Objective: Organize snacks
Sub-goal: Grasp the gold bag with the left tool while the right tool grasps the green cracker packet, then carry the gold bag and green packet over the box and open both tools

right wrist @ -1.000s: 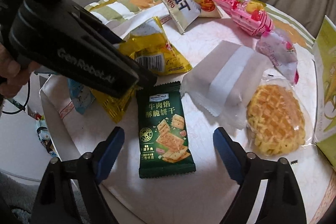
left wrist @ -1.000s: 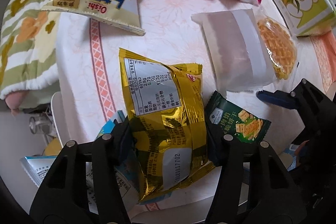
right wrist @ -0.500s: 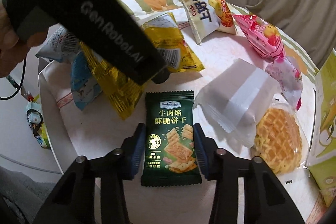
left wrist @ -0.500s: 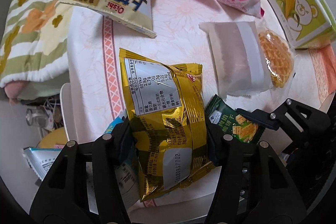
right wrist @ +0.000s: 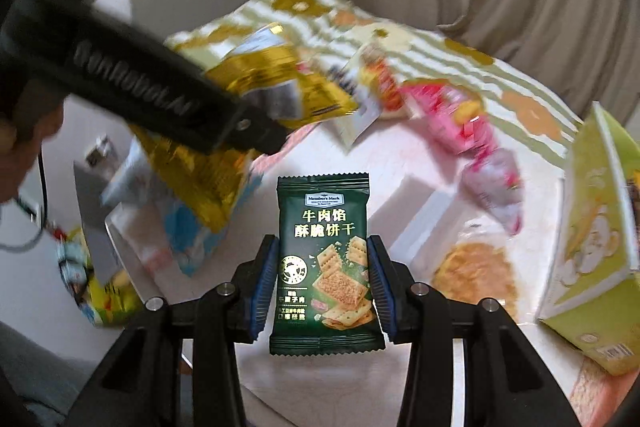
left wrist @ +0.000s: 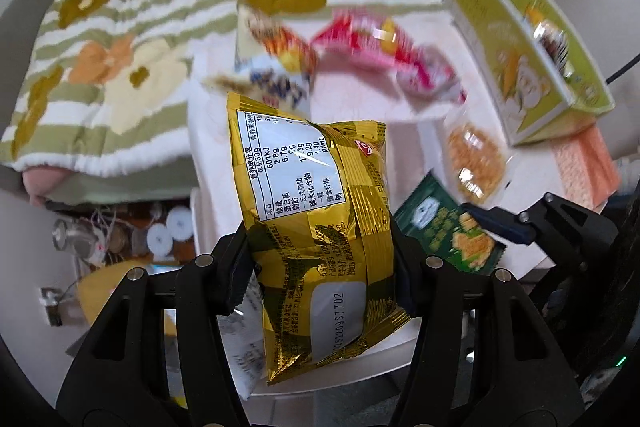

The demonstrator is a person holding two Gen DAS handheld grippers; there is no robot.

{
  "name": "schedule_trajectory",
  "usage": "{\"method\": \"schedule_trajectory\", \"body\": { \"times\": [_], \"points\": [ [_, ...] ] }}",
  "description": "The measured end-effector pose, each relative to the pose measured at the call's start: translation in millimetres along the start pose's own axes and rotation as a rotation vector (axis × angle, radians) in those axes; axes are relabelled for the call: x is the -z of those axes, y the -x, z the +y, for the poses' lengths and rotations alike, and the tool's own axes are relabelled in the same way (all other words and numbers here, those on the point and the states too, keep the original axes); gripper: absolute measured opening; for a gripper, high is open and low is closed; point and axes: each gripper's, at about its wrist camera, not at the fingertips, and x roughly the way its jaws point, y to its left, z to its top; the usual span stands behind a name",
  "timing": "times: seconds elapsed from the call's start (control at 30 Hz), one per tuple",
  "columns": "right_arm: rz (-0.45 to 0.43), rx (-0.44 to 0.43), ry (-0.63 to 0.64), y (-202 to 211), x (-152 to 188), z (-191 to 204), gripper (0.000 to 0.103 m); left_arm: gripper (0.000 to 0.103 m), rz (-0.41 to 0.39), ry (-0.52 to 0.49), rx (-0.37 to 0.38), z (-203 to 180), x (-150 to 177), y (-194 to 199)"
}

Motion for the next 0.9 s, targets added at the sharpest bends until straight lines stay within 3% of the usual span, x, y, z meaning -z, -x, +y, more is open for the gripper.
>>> {"method": "schedule_trajectory", "body": {
  "times": [0.2, 0.47, 0.73, 0.9],
  "points": [
    [-0.055, 0.066, -0.162, 47, -24, -36, 0.040, 0.054, -0.104, -0.043, 0.074, -11, -32, 39],
    [-0.129, 0.192, -0.293, 111, -38, -113, 0.040, 0.054, -0.198, -0.118, 0.137, -69, -76, 67],
    [-0.165, 0.257, -0.349, 162, -30, -210, 0.040, 0.054, -0.242, -0.130, 0.169, -155, -130, 60],
    [-0.165, 0.270, -0.356, 172, -29, -266, 0.040, 0.054, -0.242, -0.129, 0.185, -211, -164, 40]
  ]
}}
